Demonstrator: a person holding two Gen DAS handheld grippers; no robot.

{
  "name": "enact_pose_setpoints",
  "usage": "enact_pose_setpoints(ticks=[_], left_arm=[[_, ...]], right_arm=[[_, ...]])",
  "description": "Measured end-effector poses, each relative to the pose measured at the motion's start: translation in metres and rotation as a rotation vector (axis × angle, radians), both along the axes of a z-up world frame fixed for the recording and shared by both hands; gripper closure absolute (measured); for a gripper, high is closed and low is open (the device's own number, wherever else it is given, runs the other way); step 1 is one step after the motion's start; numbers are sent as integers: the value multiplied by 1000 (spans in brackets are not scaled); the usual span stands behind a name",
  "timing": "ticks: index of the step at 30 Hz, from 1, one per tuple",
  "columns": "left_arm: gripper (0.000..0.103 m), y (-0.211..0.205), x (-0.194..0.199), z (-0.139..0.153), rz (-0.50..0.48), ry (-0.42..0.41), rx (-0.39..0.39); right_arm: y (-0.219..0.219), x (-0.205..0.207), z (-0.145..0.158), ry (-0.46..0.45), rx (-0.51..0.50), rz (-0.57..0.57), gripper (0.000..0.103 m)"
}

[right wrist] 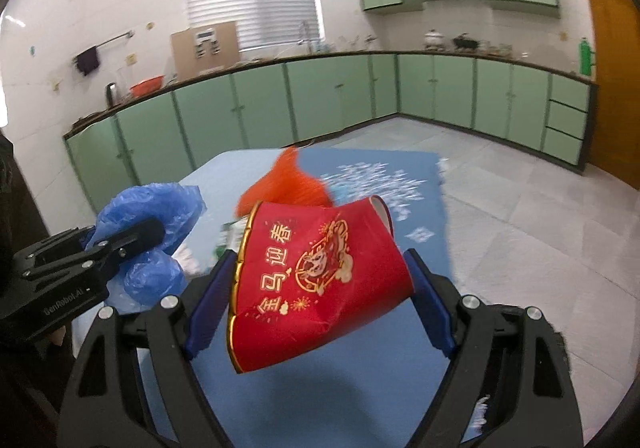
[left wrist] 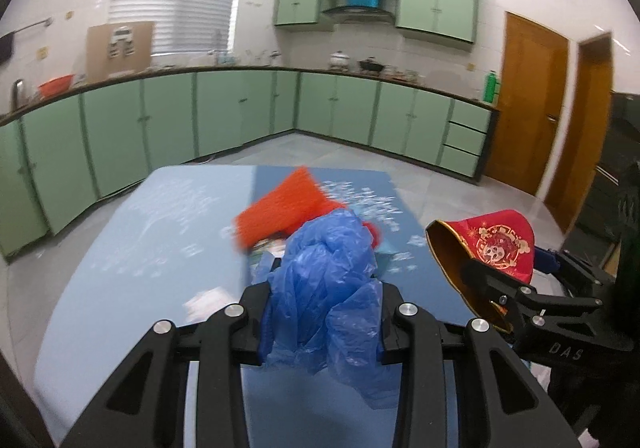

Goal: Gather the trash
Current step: 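Carry cup and bag over the bin and open both grippers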

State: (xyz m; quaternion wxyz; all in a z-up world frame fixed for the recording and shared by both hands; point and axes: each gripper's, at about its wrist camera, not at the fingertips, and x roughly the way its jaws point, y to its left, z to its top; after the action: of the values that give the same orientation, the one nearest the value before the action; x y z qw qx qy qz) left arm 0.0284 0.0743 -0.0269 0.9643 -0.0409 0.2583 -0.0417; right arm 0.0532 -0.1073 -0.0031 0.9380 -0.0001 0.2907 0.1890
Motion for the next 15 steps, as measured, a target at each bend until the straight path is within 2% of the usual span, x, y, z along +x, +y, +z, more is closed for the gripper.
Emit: enact_pose_setpoints(ticks=[8,15], left_arm=[[67,-61,31,5,-166,-9,-20],[67,-117,52,1,-302,3,-29]], right_arm=[[-76,0,10,-38,2,-185,23],[-141,-4,1,-37,-12,-337,23]])
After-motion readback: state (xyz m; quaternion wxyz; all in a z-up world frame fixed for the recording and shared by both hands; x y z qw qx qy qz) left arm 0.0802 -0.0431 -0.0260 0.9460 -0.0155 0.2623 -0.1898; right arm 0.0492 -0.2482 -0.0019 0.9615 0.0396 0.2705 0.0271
